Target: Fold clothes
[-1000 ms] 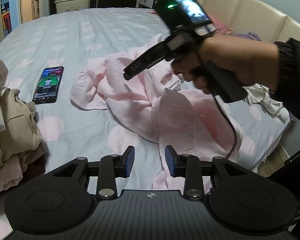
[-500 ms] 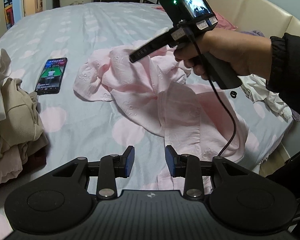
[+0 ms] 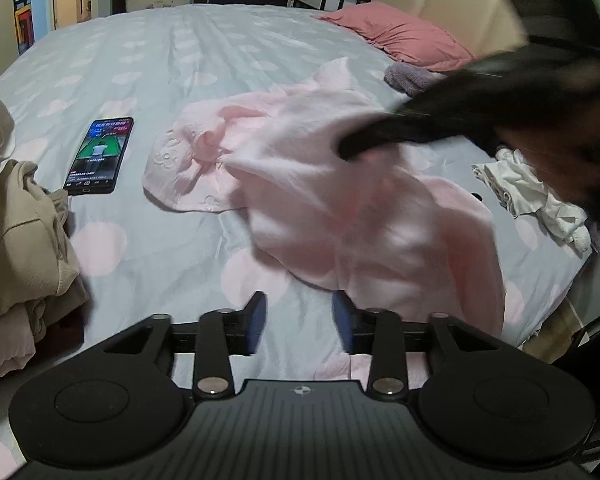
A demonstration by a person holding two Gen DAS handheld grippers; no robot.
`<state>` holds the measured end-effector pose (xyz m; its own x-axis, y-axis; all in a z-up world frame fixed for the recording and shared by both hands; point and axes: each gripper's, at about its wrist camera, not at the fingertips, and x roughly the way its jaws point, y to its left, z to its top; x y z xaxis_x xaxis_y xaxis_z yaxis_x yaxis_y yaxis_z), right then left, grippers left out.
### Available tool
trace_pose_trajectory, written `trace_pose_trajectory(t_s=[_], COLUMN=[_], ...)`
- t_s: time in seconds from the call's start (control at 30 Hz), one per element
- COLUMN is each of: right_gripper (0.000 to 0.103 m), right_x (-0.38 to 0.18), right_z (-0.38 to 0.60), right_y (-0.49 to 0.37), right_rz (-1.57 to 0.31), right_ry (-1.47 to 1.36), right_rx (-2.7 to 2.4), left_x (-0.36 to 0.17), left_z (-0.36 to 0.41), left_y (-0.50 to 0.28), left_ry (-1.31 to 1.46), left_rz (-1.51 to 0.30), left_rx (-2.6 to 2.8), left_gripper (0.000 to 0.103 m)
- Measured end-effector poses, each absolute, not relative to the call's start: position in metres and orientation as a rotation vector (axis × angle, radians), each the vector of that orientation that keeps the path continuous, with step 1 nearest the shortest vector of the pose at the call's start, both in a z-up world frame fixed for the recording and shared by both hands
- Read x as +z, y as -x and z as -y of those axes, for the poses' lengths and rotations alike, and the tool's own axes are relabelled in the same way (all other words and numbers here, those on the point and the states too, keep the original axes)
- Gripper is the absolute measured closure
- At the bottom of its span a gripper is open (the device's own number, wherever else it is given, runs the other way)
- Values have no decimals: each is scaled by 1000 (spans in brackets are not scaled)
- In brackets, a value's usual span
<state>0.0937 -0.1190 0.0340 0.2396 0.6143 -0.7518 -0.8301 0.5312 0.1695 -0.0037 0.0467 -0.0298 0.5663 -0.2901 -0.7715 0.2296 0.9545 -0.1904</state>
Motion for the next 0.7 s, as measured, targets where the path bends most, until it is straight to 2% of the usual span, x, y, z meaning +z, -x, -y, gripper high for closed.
trace_pose_trajectory(t_s=[0.17, 0.37, 0.53, 0.7], right_gripper=[101, 101, 101, 101], right_x=[46, 16, 3, 5], right_z=[153, 180, 183, 180], right_y=[-39, 8, 42, 58], right_rz=[-871, -964, -1000, -955], right_ry=[271, 323, 372, 445], right_rx=[1152, 1268, 1389, 1432], left_x=[-32, -33, -38, -57], left_z=[-45, -45, -26, -5], left_y=[0, -8, -17, -41], left_ry=[91, 166, 167, 186], left_rz=[-923, -938, -952, -1023], left_rx=[-294, -288, -338, -381], left_gripper=[57, 57, 51, 44])
